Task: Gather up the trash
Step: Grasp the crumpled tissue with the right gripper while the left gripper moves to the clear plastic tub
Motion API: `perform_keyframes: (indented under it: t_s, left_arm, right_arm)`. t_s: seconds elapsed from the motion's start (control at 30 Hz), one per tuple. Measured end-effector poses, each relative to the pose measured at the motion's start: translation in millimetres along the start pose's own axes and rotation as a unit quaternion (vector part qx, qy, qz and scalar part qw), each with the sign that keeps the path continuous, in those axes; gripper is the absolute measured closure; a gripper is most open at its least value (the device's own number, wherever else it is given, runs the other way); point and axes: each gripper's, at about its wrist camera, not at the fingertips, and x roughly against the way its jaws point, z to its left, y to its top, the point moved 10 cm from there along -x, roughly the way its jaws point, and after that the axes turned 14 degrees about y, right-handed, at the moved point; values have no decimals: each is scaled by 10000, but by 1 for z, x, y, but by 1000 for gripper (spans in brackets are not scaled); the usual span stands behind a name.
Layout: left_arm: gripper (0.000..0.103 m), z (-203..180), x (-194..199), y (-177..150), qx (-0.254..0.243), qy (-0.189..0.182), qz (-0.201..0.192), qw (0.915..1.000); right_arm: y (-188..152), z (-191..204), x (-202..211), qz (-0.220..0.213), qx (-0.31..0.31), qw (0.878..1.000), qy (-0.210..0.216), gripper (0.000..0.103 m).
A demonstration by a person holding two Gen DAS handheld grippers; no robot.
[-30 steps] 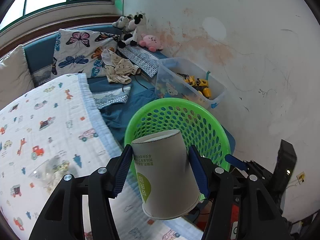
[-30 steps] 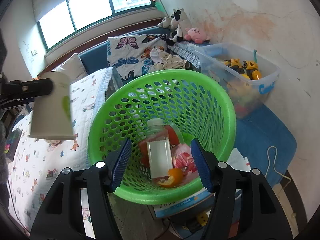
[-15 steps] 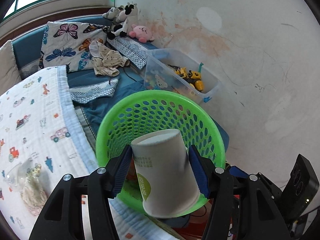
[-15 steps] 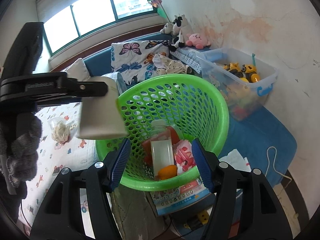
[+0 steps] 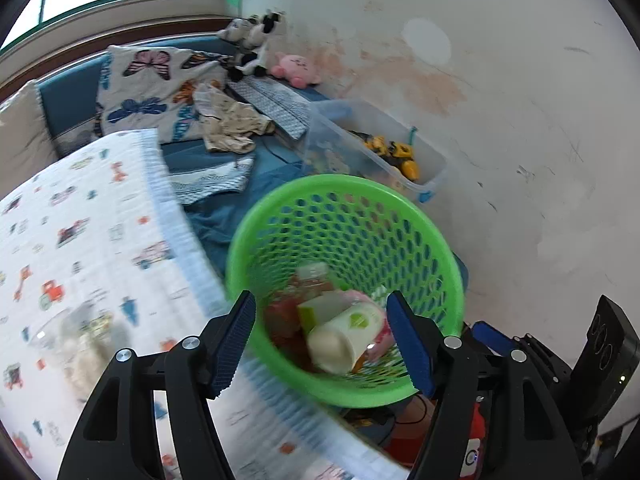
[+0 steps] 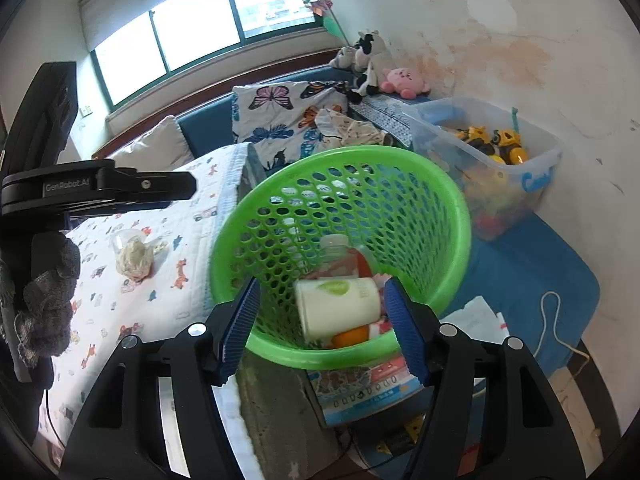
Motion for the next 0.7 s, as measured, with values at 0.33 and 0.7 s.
perform_keyframes:
  t_s: [0.33, 0.7]
  left_arm:
    - [37, 81, 28, -11, 369, 521, -152, 9978]
    - [35, 174, 52, -28, 879, 1038, -144, 9906]
  right_arm:
    - [7, 43, -10, 54, 345, 9991, 244, 36]
    - [8, 113, -40, 283, 800, 9936, 750, 35]
